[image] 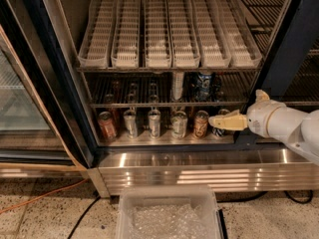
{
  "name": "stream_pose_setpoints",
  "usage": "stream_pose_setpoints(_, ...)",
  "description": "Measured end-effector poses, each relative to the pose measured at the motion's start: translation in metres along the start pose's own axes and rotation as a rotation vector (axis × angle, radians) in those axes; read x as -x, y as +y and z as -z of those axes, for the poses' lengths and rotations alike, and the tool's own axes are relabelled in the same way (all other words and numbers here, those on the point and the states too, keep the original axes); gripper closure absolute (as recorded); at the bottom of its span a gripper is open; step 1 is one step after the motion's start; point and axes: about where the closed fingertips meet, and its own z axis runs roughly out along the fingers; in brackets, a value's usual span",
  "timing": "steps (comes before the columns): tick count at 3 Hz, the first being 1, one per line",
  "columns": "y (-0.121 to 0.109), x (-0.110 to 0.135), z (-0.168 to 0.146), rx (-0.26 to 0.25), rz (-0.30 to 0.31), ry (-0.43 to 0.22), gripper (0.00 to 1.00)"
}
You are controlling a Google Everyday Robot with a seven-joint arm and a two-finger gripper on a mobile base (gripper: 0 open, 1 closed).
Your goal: Pick coke can from middle shelf of fridge
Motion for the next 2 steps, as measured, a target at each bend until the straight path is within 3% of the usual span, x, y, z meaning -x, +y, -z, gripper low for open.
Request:
stream_pose_setpoints(1, 0.0000, 0.0000, 0.0000, 0.000, 0.000, 0.000, 0.00)
stream_pose_setpoints(2, -0.0014, -0.0045, -0.0064, -0.046, 0.013, -0.002, 0.00)
